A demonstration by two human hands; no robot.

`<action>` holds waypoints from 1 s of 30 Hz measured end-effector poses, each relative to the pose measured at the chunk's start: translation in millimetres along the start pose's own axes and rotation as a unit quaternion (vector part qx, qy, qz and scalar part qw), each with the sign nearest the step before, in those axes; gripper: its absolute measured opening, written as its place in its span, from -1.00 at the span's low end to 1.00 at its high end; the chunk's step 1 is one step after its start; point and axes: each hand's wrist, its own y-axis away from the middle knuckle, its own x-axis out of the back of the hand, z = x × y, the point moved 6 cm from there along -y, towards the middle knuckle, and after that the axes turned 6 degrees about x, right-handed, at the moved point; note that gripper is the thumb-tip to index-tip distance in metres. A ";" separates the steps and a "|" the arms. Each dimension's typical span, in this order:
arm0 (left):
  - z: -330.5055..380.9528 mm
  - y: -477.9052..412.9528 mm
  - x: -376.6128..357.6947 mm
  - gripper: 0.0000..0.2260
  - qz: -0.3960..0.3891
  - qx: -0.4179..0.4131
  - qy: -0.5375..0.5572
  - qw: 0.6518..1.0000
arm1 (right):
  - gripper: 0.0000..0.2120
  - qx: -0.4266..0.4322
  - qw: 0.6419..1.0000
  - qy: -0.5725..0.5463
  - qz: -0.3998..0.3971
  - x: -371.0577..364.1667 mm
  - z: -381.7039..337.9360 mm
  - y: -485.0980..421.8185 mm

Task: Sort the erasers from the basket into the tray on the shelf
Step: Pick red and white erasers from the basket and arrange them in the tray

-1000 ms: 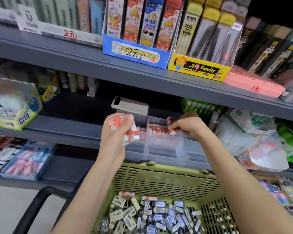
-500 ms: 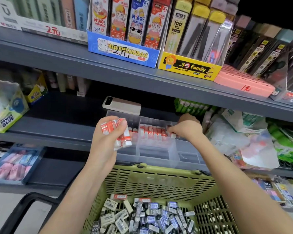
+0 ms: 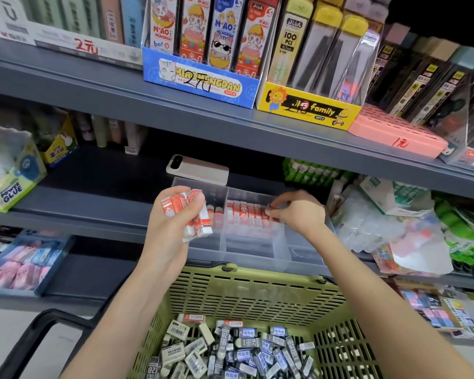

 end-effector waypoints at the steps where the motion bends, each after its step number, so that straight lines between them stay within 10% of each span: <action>1: -0.2 0.0 0.0 -0.62 0.001 -0.001 -0.002 1.000 | -0.77 0.014 1.000 0.019 0.016 0.8 0.3 1.7; 12: 0.2 1.2 -0.6 -0.62 0.000 -0.010 -0.016 1.000 | -0.76 -0.026 0.991 0.033 -0.129 -14.5 1.8 -7.0; 16: 1.0 2.4 -2.6 -0.62 -0.014 -0.004 -0.025 1.000 | -0.78 -0.008 0.994 0.111 0.022 2.1 -13.8 7.4; 18: 1.5 2.6 -4.6 -0.64 -0.026 0.001 -0.030 0.999 | -0.78 0.095 0.992 -0.011 0.086 8.3 -42.2 23.1; 21: 1.2 2.3 -7.6 -0.69 -0.043 0.005 -0.039 0.998 | -0.78 0.201 0.909 -0.361 -0.050 4.6 -90.3 48.5; 24: 0.5 1.9 -7.8 -0.74 -0.054 0.006 -0.037 0.998 | -0.77 0.250 0.862 -0.418 -0.139 1.0 -120.5 63.6; 30: -0.2 0.7 -7.2 -0.68 -0.042 0.011 -0.023 0.999 | -0.91 0.142 0.776 -0.600 -0.130 3.3 -105.6 53.2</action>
